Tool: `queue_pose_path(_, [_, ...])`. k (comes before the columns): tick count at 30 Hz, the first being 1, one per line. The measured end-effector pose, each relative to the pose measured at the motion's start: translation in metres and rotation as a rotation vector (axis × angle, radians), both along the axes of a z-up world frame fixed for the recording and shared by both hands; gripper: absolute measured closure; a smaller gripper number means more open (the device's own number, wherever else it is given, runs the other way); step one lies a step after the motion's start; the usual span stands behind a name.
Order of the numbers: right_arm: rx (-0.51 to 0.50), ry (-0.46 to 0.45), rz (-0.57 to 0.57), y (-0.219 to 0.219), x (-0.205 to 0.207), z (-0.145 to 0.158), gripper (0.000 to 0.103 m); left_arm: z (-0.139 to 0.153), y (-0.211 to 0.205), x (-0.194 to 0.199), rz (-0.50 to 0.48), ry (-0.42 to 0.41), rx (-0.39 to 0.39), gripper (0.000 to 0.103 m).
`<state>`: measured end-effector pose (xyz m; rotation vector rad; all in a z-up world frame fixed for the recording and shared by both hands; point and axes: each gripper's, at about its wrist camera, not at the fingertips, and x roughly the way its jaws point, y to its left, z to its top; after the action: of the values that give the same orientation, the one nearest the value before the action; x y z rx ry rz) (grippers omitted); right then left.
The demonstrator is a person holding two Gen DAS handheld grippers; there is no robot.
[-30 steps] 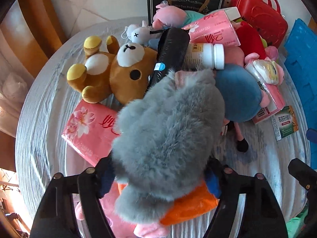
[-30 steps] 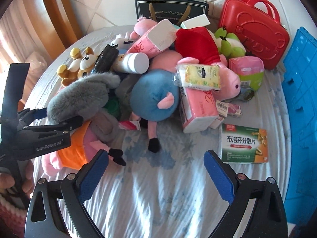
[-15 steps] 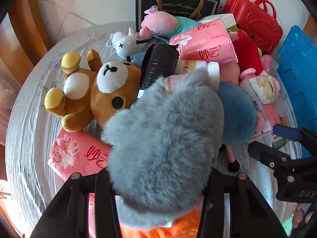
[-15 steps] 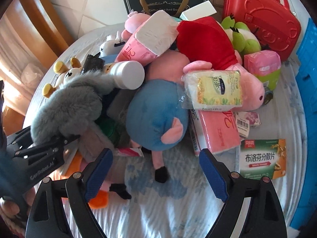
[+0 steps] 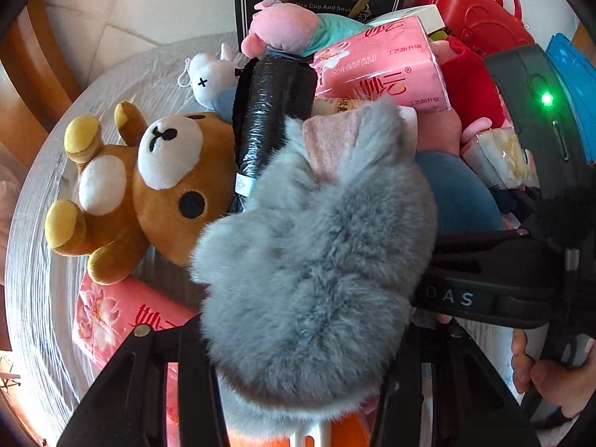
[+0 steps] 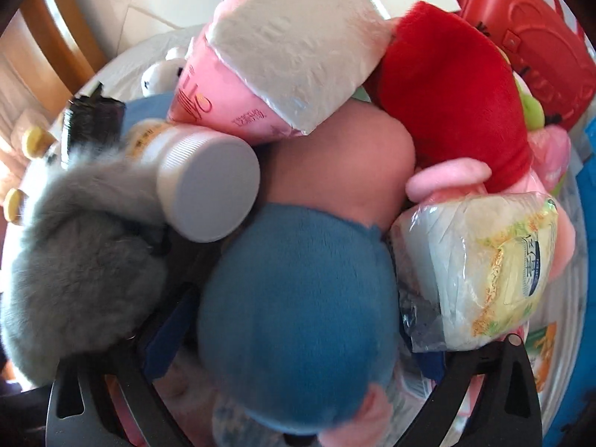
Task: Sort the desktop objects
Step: 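Grasp the grey plush with the left tool while the right tool grasps the blue-and-pink pig plush, then carry both plush toys into the blue bin and open both tools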
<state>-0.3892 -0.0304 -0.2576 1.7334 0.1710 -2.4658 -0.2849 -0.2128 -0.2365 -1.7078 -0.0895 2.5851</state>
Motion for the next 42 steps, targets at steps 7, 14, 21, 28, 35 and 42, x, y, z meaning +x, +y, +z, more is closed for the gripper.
queue_pose_path(7, [-0.027, -0.017, 0.009, 0.005, 0.027, 0.011, 0.028, 0.012, 0.005, 0.019, 0.007, 0.014, -0.003, 0.064])
queue_pose_path(14, [-0.082, 0.04, -0.004, 0.027, 0.091, 0.052, 0.031, 0.043, 0.023, 0.052, -0.016, 0.079, -0.014, 0.068])
queue_pose_path(21, [-0.08, 0.243, 0.011, 0.042, 0.137, 0.133, 0.03, 0.097, 0.049, 0.083, -0.037, 0.192, -0.011, 0.069])
queue_pose_path(28, [-0.07, 0.393, -0.009, 0.082, 0.172, 0.202, 0.03, 0.16, 0.088, 0.107, -0.05, 0.341, -0.005, 0.069])
queue_pose_path(35, [-0.045, 0.54, -0.056, 0.156, 0.212, 0.256, 0.029, 0.205, 0.173, 0.125, -0.094, 0.44, 0.001, 0.069])
queue_pose_path(42, [-0.036, 0.691, -0.152, 0.26, 0.255, 0.308, 0.029, 0.251, 0.29, 0.127, -0.193, 0.537, 0.004, 0.069])
